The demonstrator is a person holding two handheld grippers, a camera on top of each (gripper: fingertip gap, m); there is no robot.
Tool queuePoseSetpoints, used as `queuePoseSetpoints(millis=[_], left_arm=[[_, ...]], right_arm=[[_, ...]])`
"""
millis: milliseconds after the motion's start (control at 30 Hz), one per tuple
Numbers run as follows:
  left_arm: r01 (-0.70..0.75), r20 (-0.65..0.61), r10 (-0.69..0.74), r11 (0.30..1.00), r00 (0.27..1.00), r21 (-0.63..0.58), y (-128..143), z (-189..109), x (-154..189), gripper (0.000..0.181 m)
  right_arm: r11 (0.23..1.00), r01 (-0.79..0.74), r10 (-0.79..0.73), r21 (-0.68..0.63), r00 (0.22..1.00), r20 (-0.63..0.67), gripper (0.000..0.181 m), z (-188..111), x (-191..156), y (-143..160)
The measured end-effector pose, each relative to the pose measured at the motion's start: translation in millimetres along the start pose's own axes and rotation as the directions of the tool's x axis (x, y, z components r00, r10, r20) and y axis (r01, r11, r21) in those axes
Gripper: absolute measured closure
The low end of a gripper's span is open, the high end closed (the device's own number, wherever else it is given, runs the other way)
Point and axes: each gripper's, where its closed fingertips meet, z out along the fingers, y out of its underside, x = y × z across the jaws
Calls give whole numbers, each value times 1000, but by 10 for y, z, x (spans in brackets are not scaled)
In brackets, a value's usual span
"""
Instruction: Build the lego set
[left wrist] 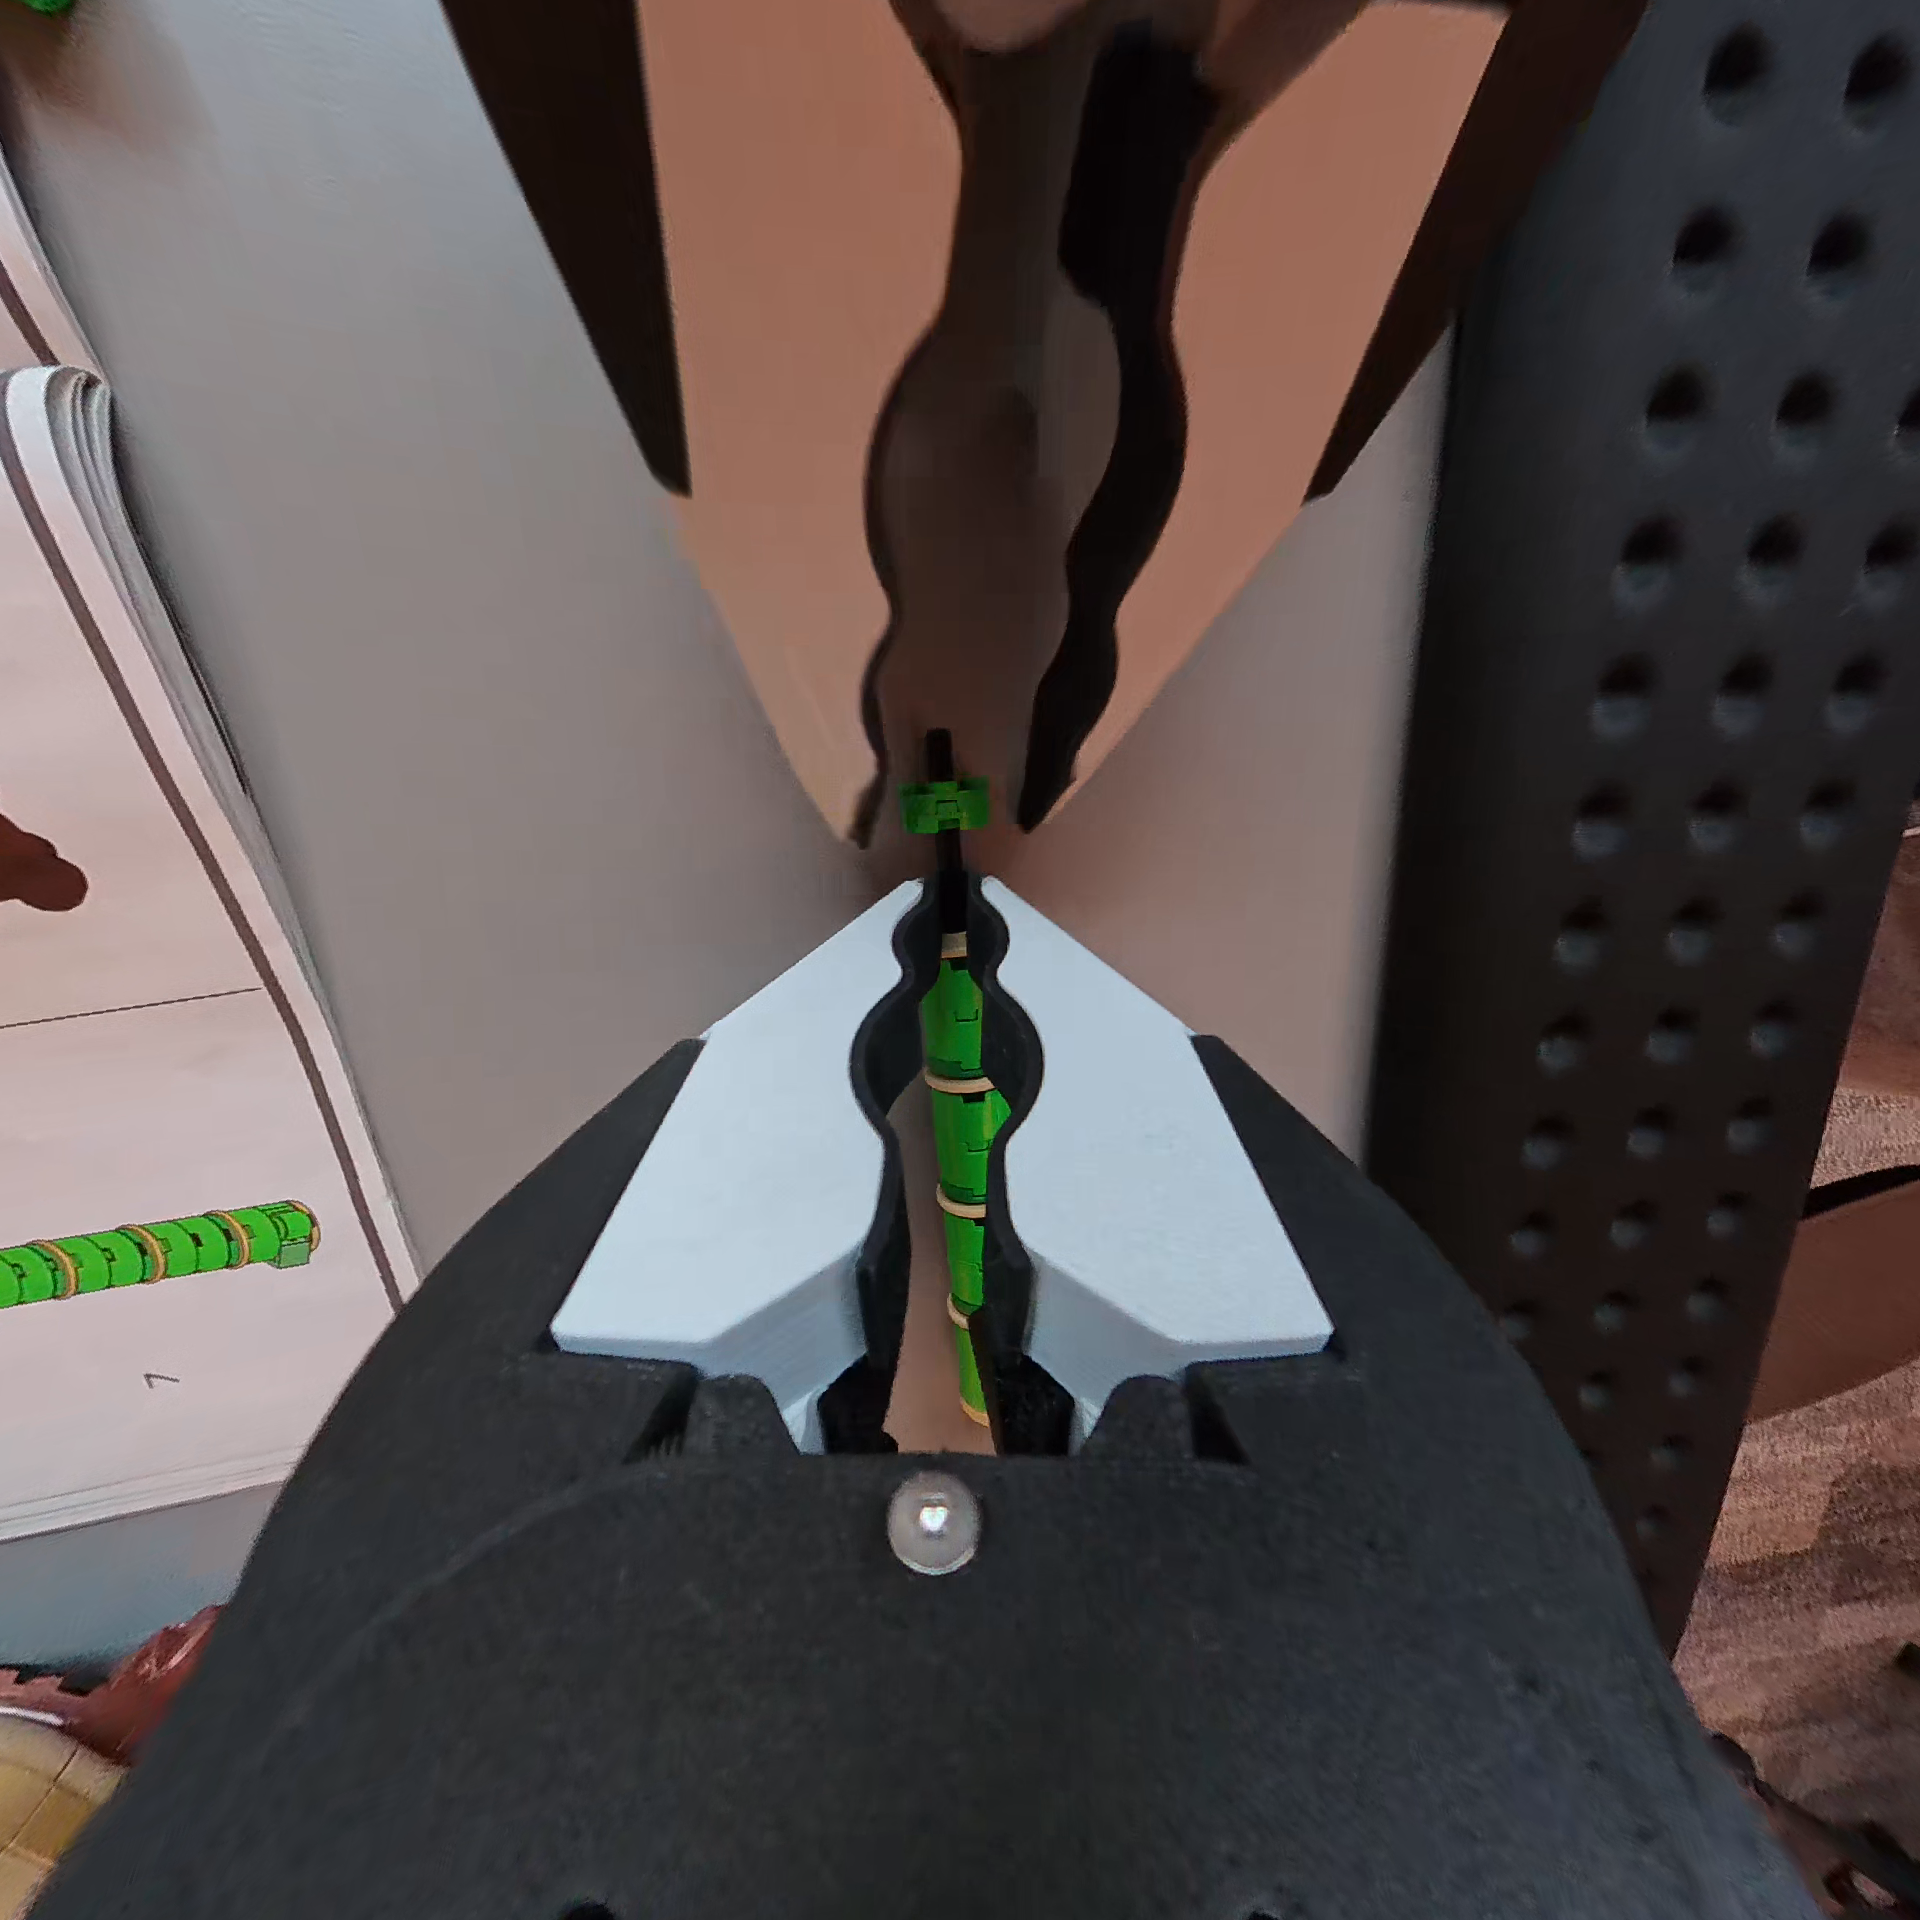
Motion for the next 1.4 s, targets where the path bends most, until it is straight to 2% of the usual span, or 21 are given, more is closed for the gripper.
queuePoseSetpoints(millis=[33, 200, 333, 867, 933, 1000, 1067, 1167, 1300, 1400], left_arm=[[-2, -2, 2, 1000, 1000, 4, 0, 0, 1, 178], [-3, -9, 3, 1000, 1000, 20, -11, 4, -1, 178], [-47, 26, 47, 999, 999, 6, -18, 16, 15, 177], [-66, 58, 65, 998, 996, 16, -47, 34, 38, 177], [-69, 65, 71, 997, 995, -20, 24, 11, 20, 177], [-46, 63, 48, 998, 997, -33, 107, -20, -5, 178], [-39, 47, 40, 999, 998, -24, 97, -20, -6, 178], [-71, 48, 73, 997, 996, -39, 84, -18, -17, 178], [14, 50, -14, 1000, 999, 2, 110, -48, -129, 178], [159, 2, -159, 986, 987, 46, 127, -79, -249, 178]], right_arm=[[1000, 0, 0, -5, 1000, 0, 165, 13, 8, 2], [996, -92, 93, -19, 994, 63, 165, 56, -4, -8], [1000, -21, 22, -18, 999, 50, 165, 25, -26, 20], [1000, -13, 14, -15, 999, 38, 164, -96, -52, 109], [999, -30, 29, -37, 1000, -3, 166, -220, 50, 221], [993, -110, 110, -30, 994, -15, 166, -356, 123, 336], [998, -58, 59, -38, 998, 13, 166, -366, 28, 322], [999, 14, -15, -52, 1000, -26, 165, -382, 59, 319], [998, -64, 64, 19, 997, -38, 164, -490, 187, 286], [994, -107, 107, -3, 993, -55, 152, -523, 293, 379]])
